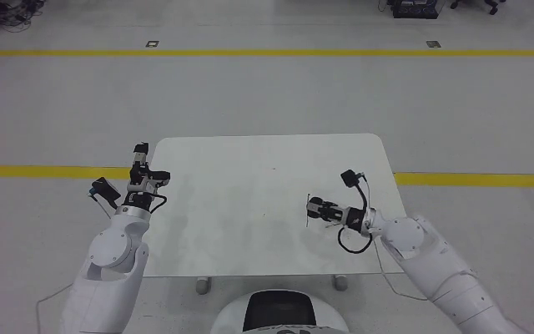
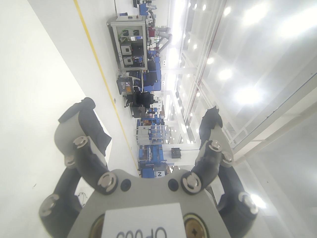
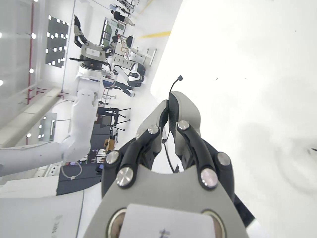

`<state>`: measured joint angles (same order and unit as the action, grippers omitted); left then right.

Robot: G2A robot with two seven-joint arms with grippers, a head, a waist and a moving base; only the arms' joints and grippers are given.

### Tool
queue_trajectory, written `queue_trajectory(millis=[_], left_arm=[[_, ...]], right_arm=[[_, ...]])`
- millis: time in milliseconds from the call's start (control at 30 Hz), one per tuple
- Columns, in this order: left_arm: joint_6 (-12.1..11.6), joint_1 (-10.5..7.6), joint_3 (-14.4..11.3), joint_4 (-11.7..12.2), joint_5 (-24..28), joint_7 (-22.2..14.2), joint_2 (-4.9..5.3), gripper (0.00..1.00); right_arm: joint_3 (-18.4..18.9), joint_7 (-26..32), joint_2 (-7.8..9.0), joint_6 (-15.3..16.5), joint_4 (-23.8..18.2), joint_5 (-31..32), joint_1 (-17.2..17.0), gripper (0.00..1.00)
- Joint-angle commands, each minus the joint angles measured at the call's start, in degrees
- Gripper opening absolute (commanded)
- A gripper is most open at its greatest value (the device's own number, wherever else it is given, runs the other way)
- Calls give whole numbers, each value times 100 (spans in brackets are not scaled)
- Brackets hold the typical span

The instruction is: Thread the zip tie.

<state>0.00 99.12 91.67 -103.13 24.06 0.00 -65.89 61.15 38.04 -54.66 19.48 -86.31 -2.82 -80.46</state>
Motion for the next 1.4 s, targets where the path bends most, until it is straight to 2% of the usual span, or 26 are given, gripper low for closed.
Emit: queue_trajectory(millis=[0,167,333,667,733,833,1067,1200,1367], left_arm=[[0,0,0,0,0,0,0,100],[0,0,0,0,0,0,0,100],[0,0,0,0,0,0,0,100],[0,0,0,0,0,0,0,100],[0,0,0,0,0,0,0,100],[0,0,0,0,0,0,0,100],[0,0,0,0,0,0,0,100],[0,0,0,0,0,0,0,100],[0,0,0,0,0,0,0,100]], right_arm=[[117,83,-29,0,36,-208,-27,0],[463,184,-175,0,171,-568,-184,0],[672,452,-356,0,324,-631,-286,0],[677,408,-358,-11,330,-646,-291,0],[694,-148,-395,0,279,-711,-383,0],[673,-583,-451,0,143,-864,-551,0],[580,-1559,-643,0,-300,-648,-1013,0],[600,-1912,-757,0,-389,-534,-1144,0],[551,-1866,-817,0,-362,-530,-1185,0]])
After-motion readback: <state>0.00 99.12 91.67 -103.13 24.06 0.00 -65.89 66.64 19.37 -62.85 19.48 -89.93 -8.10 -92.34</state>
